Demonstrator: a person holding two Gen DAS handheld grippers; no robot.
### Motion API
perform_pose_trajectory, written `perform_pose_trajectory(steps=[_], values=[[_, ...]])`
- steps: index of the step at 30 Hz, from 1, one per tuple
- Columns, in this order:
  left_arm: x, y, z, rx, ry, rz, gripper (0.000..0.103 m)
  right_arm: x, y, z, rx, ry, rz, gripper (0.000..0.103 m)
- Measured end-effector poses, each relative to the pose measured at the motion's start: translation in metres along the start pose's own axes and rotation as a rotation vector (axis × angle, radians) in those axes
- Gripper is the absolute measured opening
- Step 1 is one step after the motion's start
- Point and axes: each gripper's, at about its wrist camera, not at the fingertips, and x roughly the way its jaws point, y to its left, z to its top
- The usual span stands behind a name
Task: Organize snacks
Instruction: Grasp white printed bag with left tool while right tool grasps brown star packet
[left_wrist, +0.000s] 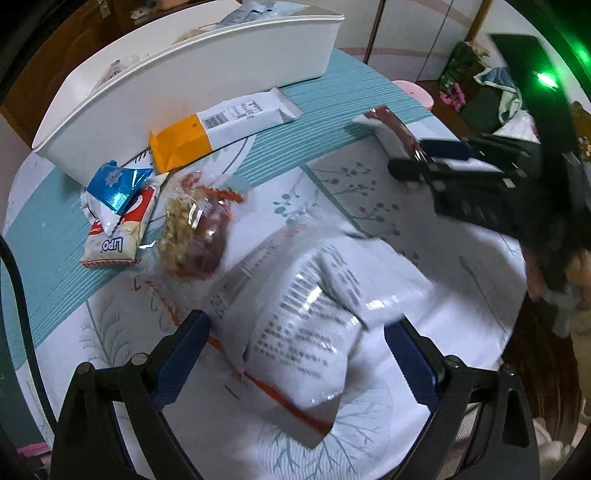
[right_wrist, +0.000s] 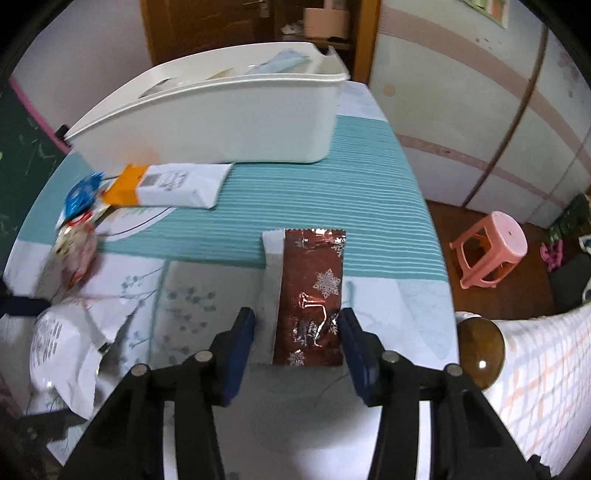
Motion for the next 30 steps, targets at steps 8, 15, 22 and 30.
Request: perform_pose_trajectory(steps=[8, 15, 22, 30], values=[[0.007, 0.004, 0.005, -0.014, -0.035, 0.029, 0.074, -0.018, 0.036, -0.026, 0.006, -0.01, 0.033, 0.043], [0.003, 0.007, 0.0, -0.037, -0.093, 0.029, 0.061, -0.02, 0.039, -0.042, 0.048, 0.001, 0.018, 0.043], [-0.01, 0.007, -0.001, -0.04, -0.153, 0.031, 0.052, -0.02, 0.039, -0.042, 0.086, 0.015, 0.044, 0.041], [-0.042, 0.007, -0.008, -0.034, -0.237, 0.034, 0.05, -0.033, 0.047, -0.038, 0.086, -0.007, 0.085, 0.037]])
